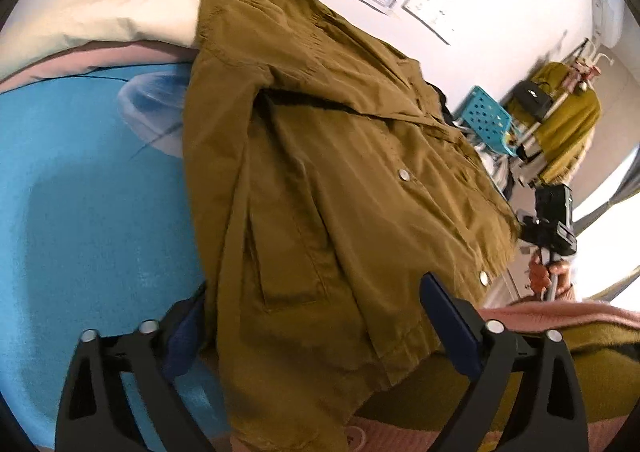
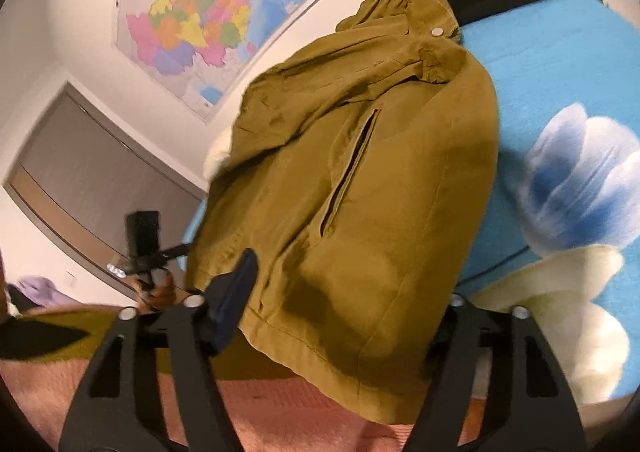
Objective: Fold large clothes
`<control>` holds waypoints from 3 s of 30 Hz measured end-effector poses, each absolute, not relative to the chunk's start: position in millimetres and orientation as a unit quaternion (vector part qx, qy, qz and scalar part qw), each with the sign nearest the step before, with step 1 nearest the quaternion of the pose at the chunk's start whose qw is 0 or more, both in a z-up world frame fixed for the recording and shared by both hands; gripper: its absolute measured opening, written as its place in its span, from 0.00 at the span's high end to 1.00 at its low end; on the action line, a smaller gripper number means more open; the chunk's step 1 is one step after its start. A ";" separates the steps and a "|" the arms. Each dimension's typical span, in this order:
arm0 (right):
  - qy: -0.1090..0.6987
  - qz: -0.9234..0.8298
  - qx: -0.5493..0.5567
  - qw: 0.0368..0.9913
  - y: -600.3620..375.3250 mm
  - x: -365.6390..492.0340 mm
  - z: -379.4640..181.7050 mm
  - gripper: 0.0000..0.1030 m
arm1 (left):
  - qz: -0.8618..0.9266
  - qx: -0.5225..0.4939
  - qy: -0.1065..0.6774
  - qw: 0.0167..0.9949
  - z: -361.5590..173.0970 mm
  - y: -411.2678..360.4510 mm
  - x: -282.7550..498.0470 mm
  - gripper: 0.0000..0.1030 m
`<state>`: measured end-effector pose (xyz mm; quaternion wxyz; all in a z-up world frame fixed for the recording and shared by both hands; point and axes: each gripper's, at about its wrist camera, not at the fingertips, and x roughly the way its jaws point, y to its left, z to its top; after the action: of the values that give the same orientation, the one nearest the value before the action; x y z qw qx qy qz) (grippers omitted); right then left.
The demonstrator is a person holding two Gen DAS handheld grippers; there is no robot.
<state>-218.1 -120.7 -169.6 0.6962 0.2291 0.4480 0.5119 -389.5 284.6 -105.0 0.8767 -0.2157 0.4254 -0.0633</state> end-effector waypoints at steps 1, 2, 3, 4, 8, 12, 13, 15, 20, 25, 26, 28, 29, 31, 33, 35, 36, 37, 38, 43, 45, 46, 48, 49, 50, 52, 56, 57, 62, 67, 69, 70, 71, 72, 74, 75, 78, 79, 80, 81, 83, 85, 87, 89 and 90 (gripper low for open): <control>0.450 0.511 0.234 0.694 -120.2 -216.0 -171.8 0.57 | -0.046 -0.209 0.428 0.878 -104.7 283.8 -387.7 0.29; 0.452 0.513 0.243 0.688 -119.9 -214.7 -173.8 0.74 | -0.032 -0.203 0.430 0.879 -104.0 285.3 -389.2 0.37; 0.449 0.519 0.259 0.680 -119.9 -213.1 -175.1 0.79 | -0.017 -0.202 0.436 0.877 -103.8 287.8 -388.2 0.51; 0.446 0.520 0.268 0.677 -121.8 -212.8 -174.8 0.83 | -0.009 -0.206 0.439 0.875 -103.2 289.4 -387.6 0.62; 0.389 0.535 0.289 0.692 -137.0 -219.4 -141.4 0.90 | -0.004 -0.246 0.441 0.863 -96.1 301.3 -385.3 0.88; 0.306 0.537 0.274 0.737 -164.7 -240.4 -83.7 0.97 | -0.014 -0.262 0.417 0.870 -76.1 305.5 -391.0 0.91; 0.291 0.541 0.273 0.740 -169.4 -245.9 -73.9 0.97 | -0.021 -0.268 0.407 0.873 -70.5 306.2 -393.2 0.91; 0.277 0.550 0.276 0.738 -173.9 -252.8 -64.2 0.97 | -0.030 -0.277 0.399 0.874 -66.5 308.5 -395.1 0.91; 0.347 0.534 0.266 0.724 -162.3 -245.9 -102.4 0.96 | -0.015 -0.271 0.445 0.854 -91.7 317.0 -391.0 0.81; 0.408 0.505 0.291 0.702 -163.3 -240.7 -151.6 0.72 | -0.030 -0.275 0.451 0.849 -103.4 321.2 -398.9 0.56; 0.414 0.503 0.291 0.701 -163.6 -242.3 -156.2 0.58 | -0.043 -0.277 0.450 0.848 -102.2 319.5 -400.8 0.51; 0.426 0.504 0.281 0.697 -163.0 -246.6 -165.7 0.49 | -0.054 -0.259 0.455 0.850 -100.2 311.2 -401.3 0.40; 0.431 0.506 0.278 0.693 -160.8 -249.3 -169.9 0.44 | -0.054 -0.239 0.458 0.855 -99.4 304.8 -401.3 0.40; 0.441 0.508 0.280 0.685 -159.3 -253.4 -179.5 0.45 | -0.056 -0.222 0.456 0.860 -98.7 296.8 -400.9 0.42; 0.442 0.517 0.280 0.677 -155.2 -257.7 -184.4 0.64 | -0.055 -0.216 0.455 0.862 -98.0 291.1 -402.3 0.68; 0.424 0.531 0.283 0.677 -154.5 -263.2 -177.9 0.87 | -0.031 -0.213 0.453 0.865 -97.4 289.6 -400.7 0.91; 0.405 0.537 0.286 0.683 -157.0 -266.9 -167.9 0.87 | -0.031 -0.223 0.441 0.869 -92.2 291.2 -403.0 0.92; 0.390 0.542 0.287 0.687 -159.3 -269.8 -159.3 0.89 | -0.031 -0.223 0.426 0.876 -83.7 290.7 -406.3 0.92; 0.372 0.547 0.288 0.692 -162.2 -273.9 -147.3 0.89 | -0.033 -0.224 0.414 0.882 -76.3 290.4 -409.2 0.92; 0.288 0.571 0.287 0.713 -178.4 -293.9 -89.5 0.96 | -0.058 -0.253 0.352 0.899 -33.0 296.3 -426.6 0.92; 0.266 0.579 0.280 0.718 -182.8 -303.0 -73.2 0.96 | -0.066 -0.261 0.338 0.902 -24.0 298.2 -432.1 0.92; 0.258 0.582 0.284 0.717 -185.2 -305.5 -68.6 0.96 | -0.069 -0.271 0.328 0.902 -20.2 301.6 -435.7 0.92; 0.255 0.579 0.290 0.718 -188.8 -305.0 -66.2 0.96 | -0.076 -0.295 0.313 0.899 -19.2 309.7 -440.2 0.92; 0.257 0.570 0.295 0.722 -190.1 -302.3 -67.2 0.96 | -0.076 -0.313 0.312 0.894 -21.7 315.0 -439.9 0.92; 0.264 0.561 0.313 0.720 -193.8 -295.1 -71.4 0.96 | -0.075 -0.323 0.316 0.889 -25.1 318.5 -437.7 0.92; 0.267 0.544 0.330 0.723 -196.1 -284.7 -75.5 0.96 | -0.073 -0.340 0.322 0.881 -32.7 323.0 -429.4 0.92; 0.267 0.536 0.353 0.719 -191.8 -260.1 -71.0 0.96 | -0.078 -0.361 0.332 0.868 -32.5 339.8 -410.9 0.92; 0.267 0.534 0.355 0.719 -190.0 -254.4 -69.1 0.96 | -0.079 -0.358 0.332 0.869 -27.8 343.3 -406.7 0.92; 0.262 0.529 0.351 0.726 -179.6 -218.4 -47.8 0.96 | -0.078 -0.344 0.341 0.871 -1.3 354.5 -375.3 0.91; 0.280 0.516 0.360 0.725 -166.5 -172.0 -38.6 0.96 | -0.071 -0.330 0.360 0.870 15.6 365.2 -340.7 0.89; 0.284 0.514 0.356 0.727 -160.2 -157.4 -34.5 0.96 | -0.063 -0.325 0.368 0.869 20.0 368.9 -324.1 0.89; 0.288 0.511 0.358 0.727 -156.7 -147.6 -32.6 0.96 | -0.062 -0.326 0.370 0.868 20.2 370.5 -319.0 0.89; 0.290 0.512 0.356 0.726 -154.4 -139.7 -31.3 0.96 | -0.059 -0.328 0.375 0.865 21.4 373.4 -310.3 0.89; 0.294 0.507 0.354 0.729 -153.1 -132.8 -31.2 0.96 | -0.055 -0.326 0.379 0.864 22.6 375.7 -302.6 0.89; 0.307 0.500 0.362 0.725 -148.9 -117.5 -34.2 0.95 | -0.050 -0.327 0.387 0.861 24.3 380.0 -289.6 0.89; 0.312 0.495 0.357 0.728 -145.7 -108.4 -35.1 0.95 | -0.045 -0.322 0.392 0.861 25.5 381.1 -281.8 0.88; 0.327 0.483 0.364 0.726 -139.9 -85.7 -41.5 0.95 | -0.039 -0.315 0.403 0.858 25.5 384.8 -262.0 0.88; 0.331 0.478 0.365 0.727 -137.7 -79.7 -43.0 0.95 | -0.036 -0.314 0.408 0.857 24.6 386.0 -255.7 0.88; 0.338 0.474 0.368 0.725 -134.7 -71.5 -45.9 0.95 | -0.034 -0.314 0.410 0.856 23.9 386.8 -251.3 0.87; 0.341 0.472 0.365 0.727 -132.5 -66.4 -46.4 0.95 | -0.030 -0.314 0.413 0.854 22.4 388.2 -245.8 0.87; 0.351 0.461 0.368 0.727 -128.7 -53.6 -50.9 0.95 | -0.024 -0.320 0.420 0.849 17.8 392.9 -234.4 0.87; 0.359 0.454 0.367 0.728 -124.4 -41.5 -54.3 0.94 | -0.018 -0.322 0.425 0.846 14.6 397.3 -223.1 0.87; 0.366 0.448 0.370 0.727 -119.6 -30.4 -58.0 0.94 | -0.012 -0.322 0.430 0.843 12.0 401.7 -214.0 0.86; 0.372 0.439 0.366 0.731 -113.9 -19.2 -61.1 0.94 | -0.007 -0.320 0.435 0.842 9.3 405.0 -206.2 0.86; 0.375 0.437 0.368 0.730 -112.1 -14.9 -62.7 0.94 | -0.005 -0.322 0.438 0.839 7.3 407.7 -200.9 0.85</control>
<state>-14.9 -112.1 -62.7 0.7304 0.3676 0.3746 0.4370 -200.9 407.7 7.3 0.8394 -0.3219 0.4380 -0.0049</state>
